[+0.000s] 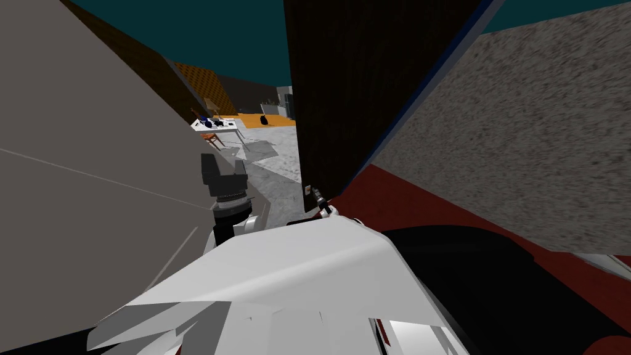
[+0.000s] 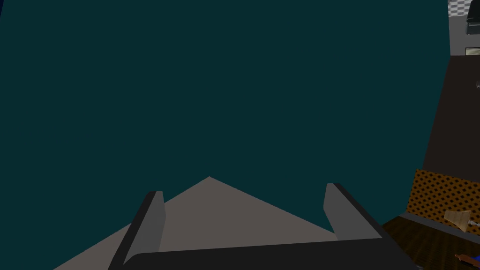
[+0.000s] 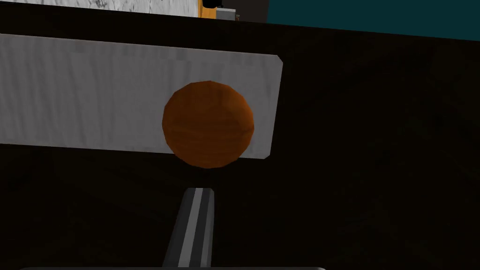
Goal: Push the door open
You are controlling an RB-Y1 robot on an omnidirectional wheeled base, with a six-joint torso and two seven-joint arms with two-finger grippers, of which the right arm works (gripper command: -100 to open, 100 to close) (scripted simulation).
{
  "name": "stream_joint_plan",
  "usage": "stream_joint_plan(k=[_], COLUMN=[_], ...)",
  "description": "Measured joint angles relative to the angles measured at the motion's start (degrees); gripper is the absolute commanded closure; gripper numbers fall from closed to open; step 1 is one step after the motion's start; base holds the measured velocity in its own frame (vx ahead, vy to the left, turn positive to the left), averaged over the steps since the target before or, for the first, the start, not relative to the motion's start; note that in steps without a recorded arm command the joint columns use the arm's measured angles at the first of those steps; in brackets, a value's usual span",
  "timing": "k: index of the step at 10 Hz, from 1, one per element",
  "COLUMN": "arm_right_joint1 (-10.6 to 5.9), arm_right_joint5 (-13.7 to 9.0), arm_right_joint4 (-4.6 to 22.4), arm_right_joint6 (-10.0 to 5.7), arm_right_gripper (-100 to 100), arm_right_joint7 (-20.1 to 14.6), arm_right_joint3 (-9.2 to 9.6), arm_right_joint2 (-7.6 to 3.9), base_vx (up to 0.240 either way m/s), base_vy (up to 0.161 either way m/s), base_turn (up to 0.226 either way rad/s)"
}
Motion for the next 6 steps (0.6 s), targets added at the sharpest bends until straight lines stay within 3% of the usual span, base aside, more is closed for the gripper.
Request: stream_joint_plan(k=[6], arm_right_joint1=[0.17], arm_right_joint5=[-0.03], arm_right_joint4=[-0.32], arm_right_joint6=[0.31], arm_right_gripper=[-100], arm_right_joint7=[-0.74], arm_right_joint3=[0.48], arm_right_joint2=[0.44], base_vx=[-0.213], base_vy=[-0.016], base_turn=[-0.029])
